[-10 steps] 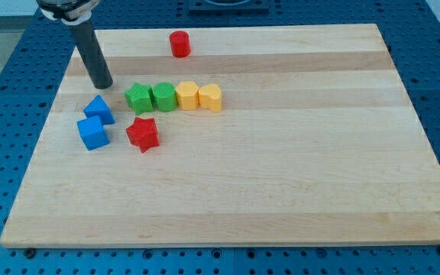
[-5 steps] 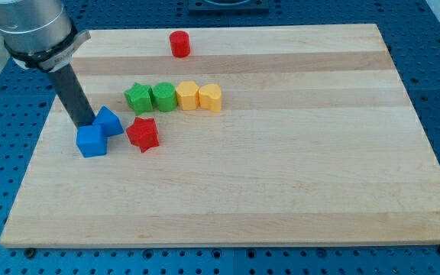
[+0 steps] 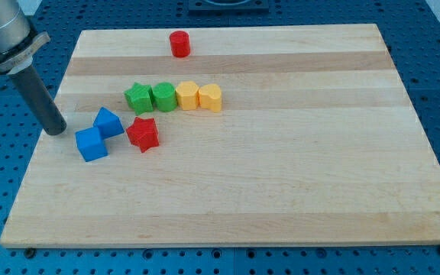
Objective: Move blue blocks left to red star
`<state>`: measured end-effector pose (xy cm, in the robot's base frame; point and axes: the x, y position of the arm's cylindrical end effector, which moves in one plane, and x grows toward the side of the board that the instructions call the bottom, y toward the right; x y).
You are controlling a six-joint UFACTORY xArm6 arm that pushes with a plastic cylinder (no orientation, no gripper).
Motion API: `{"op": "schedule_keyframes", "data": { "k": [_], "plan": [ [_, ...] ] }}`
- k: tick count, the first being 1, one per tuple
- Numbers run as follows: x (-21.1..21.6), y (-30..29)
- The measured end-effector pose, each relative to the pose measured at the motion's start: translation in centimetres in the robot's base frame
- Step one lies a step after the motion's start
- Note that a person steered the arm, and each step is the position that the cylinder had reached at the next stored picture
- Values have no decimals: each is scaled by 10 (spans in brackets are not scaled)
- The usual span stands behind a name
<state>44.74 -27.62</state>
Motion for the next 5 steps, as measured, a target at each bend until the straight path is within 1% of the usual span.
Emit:
{"op": "schedule_keyframes", "data": {
  "k": [2, 3, 4, 5],
  "plan": [
    [32, 1],
    [32, 29],
    [32, 46],
    [32, 46]
  ]
}}
